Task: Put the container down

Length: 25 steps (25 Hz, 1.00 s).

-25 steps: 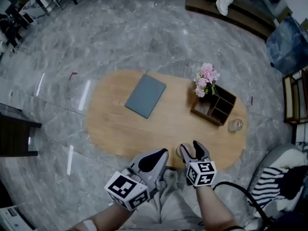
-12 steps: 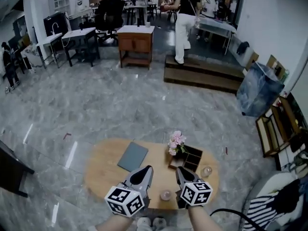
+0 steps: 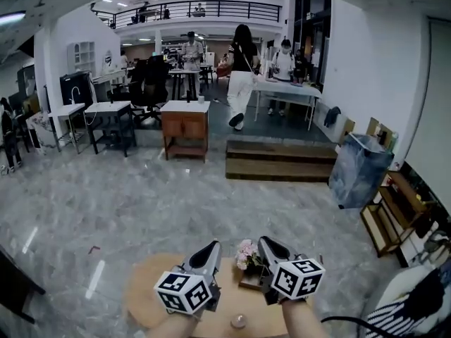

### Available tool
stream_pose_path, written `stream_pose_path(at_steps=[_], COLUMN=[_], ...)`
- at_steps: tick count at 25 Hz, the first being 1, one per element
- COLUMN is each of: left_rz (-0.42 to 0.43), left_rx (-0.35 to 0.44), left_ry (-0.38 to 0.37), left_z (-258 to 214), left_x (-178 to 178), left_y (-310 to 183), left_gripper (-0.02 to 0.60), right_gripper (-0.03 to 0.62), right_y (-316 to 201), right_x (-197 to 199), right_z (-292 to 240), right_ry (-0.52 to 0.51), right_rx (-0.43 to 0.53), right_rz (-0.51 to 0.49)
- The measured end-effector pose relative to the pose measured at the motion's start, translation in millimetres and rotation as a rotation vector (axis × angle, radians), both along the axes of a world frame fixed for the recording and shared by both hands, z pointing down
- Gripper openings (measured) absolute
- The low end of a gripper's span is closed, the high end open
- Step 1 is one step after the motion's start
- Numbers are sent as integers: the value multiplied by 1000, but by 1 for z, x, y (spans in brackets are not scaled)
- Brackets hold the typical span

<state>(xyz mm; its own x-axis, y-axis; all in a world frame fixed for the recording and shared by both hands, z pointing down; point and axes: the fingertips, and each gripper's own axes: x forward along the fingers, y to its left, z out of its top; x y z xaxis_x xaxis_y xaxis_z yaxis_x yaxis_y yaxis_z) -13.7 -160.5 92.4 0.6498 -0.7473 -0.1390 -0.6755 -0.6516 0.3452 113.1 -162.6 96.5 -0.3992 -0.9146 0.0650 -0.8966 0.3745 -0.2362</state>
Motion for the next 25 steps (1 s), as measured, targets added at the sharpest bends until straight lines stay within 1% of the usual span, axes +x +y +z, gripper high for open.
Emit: stream_pose_path(at_steps=[4, 7, 12, 17, 25], left_rz=[0, 5, 11, 9, 27], left_rx=[52, 73, 114, 112, 106], left_ry=[19, 42, 42, 44, 38], left_z=[-26, -38, -53, -46, -42], left_x=[-13, -19, -24, -33, -40], left_y=[1, 0, 7, 16, 30], left_gripper=[15, 15, 15, 15, 15], right_gripper=[25, 18, 14, 14, 14], right_y=[6, 8, 15, 25, 40], right_x=[-5, -6, -7, -8, -12], right_z=[-35, -41, -47, -42, -27], right_ry=[25, 51, 77, 76, 77], right_rx=[75, 82, 90, 89, 57], right_rz=[16, 40, 55, 69, 88])
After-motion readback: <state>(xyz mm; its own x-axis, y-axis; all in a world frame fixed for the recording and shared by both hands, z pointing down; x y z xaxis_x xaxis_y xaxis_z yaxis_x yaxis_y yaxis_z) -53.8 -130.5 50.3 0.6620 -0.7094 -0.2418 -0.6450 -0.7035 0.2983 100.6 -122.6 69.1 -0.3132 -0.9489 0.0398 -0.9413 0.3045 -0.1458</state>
